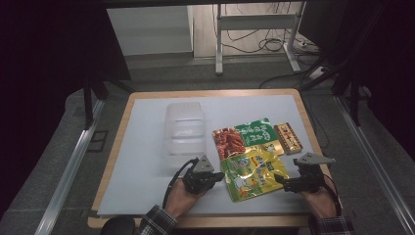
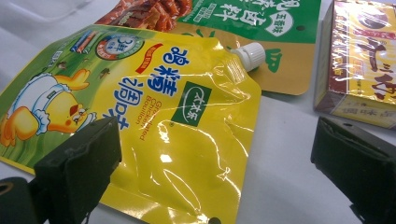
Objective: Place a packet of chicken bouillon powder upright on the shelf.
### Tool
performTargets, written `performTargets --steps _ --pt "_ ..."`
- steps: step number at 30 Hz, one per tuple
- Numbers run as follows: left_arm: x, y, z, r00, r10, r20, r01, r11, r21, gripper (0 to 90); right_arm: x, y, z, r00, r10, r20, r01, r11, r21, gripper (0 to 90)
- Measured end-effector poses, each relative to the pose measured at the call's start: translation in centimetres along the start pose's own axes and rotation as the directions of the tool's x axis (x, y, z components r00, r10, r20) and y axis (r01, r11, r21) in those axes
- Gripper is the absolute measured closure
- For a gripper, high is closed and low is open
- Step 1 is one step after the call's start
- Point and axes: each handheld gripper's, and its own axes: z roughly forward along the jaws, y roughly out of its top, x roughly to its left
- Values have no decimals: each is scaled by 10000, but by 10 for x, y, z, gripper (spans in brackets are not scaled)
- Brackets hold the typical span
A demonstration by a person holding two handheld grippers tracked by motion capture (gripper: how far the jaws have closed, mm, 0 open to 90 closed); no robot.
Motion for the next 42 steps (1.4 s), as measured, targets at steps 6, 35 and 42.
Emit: performTargets --steps 6,35,42 --pt "-2 8 14 9997 250 -8 -250 9997 -3 900 0 0 1 10000 39 45 -39 10000 42 20" --pt "-6 -1 47 9962 754 -442 -736 9965 403 900 1 0 4 9992 363 -170 -358 9989 289 8" --pt "-9 -4 46 9951 775 -617 -749 9962 437 900 -3 0 5 9960 719 -534 -697 9967 403 7"
